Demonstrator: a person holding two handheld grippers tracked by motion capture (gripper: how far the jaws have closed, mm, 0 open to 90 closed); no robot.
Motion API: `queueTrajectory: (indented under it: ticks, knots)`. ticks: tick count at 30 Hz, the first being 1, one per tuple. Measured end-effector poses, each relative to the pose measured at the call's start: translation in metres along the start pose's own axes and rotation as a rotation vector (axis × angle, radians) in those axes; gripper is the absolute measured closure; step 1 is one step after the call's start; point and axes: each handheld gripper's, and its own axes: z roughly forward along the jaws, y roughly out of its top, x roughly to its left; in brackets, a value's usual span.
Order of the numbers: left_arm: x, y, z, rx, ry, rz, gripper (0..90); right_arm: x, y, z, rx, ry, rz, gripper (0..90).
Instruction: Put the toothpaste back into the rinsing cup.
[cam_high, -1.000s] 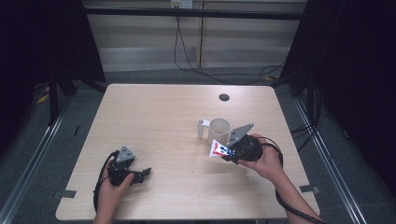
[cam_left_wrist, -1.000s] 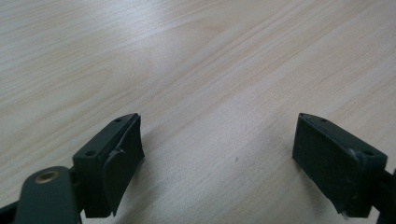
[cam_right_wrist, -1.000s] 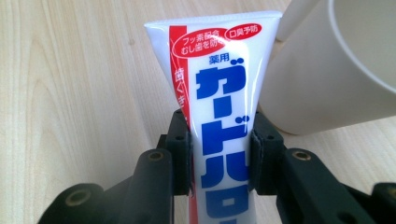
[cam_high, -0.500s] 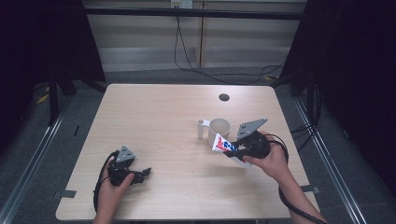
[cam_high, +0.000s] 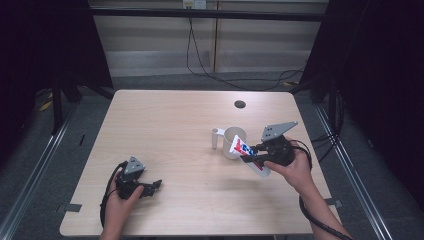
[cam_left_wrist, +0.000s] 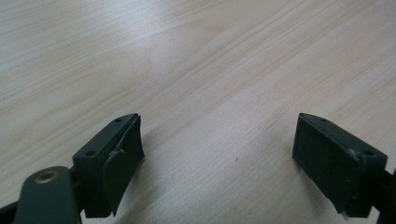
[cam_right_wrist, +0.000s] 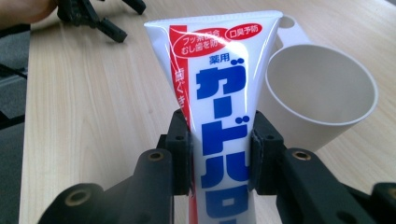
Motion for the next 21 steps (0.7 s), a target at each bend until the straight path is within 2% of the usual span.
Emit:
queueTrajectory:
  ticks: [9, 21]
  knots:
    - [0.0, 0.0, 0.0, 0.0, 0.0, 0.0, 15.7, -0.005, 0.002, -0.009, -0.082, 0.012, 0.051, 67.0]
    - [0.0, 0.0, 0.0, 0.0, 0.0, 0.0, 15.7, -0.006, 0.009, -0.015, -0.157, 0.019, 0.08, 67.0]
